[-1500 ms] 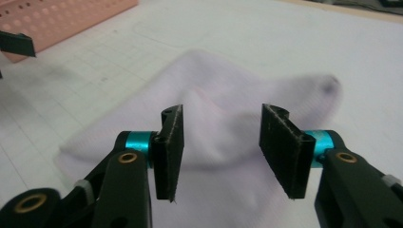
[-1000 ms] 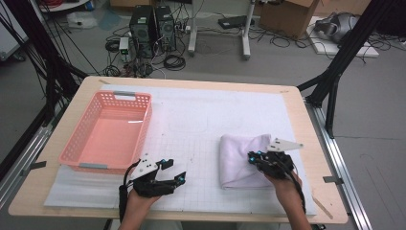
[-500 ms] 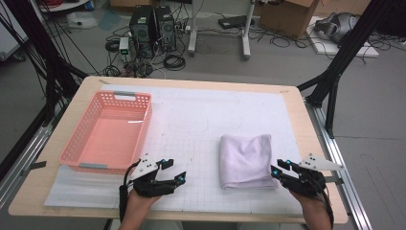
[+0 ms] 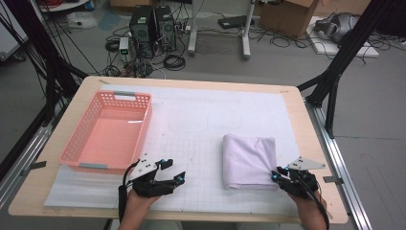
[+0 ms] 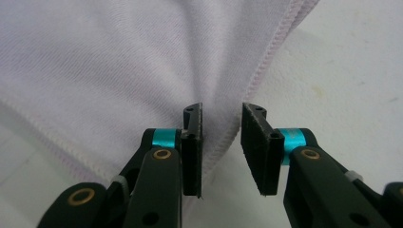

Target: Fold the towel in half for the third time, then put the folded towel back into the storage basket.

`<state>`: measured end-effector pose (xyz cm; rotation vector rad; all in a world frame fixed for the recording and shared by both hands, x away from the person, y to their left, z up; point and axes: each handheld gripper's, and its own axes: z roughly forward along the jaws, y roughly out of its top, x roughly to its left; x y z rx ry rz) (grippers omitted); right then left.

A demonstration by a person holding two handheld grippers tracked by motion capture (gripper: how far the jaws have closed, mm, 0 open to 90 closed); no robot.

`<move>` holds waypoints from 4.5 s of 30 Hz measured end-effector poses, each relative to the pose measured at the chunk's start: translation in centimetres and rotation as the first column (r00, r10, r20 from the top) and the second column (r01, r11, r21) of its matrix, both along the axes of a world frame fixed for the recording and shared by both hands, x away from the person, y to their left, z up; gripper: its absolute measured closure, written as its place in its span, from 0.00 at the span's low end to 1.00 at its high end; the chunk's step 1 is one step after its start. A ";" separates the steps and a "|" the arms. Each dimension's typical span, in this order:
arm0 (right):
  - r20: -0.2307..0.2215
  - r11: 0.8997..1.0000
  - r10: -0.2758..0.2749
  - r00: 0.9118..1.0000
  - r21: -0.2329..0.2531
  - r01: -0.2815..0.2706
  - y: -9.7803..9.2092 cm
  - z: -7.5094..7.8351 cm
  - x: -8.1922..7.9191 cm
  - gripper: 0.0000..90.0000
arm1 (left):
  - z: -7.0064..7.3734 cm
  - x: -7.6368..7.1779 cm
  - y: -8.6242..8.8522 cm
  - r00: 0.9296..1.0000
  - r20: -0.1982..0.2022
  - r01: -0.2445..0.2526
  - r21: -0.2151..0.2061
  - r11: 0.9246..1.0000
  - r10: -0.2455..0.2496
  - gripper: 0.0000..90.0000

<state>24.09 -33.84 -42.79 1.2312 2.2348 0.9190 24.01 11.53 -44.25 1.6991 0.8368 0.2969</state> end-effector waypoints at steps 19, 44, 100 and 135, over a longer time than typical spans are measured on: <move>-0.029 0.996 0.084 0.996 -0.002 -0.084 9.9 1.4 10.3 0.70 | -0.1 0.0 0.2 1.000 -0.003 -0.003 -0.003 1.000 0.003 0.35; 0.111 0.988 -0.130 0.985 0.101 0.119 2.2 1.0 8.0 0.71 | -0.2 -0.1 -0.1 1.000 -0.004 0.003 0.007 1.000 -0.003 0.35; 0.201 0.977 -0.094 0.975 0.207 0.051 -4.8 0.6 -3.0 0.23 | 0.2 0.6 -1.0 1.000 0.015 0.020 -0.030 0.999 -0.019 0.22; 0.176 0.976 -0.060 0.983 0.218 0.021 -5.2 0.3 -2.7 0.23 | 0.4 8.5 -14.7 0.980 -0.188 0.090 0.147 0.985 -0.062 0.29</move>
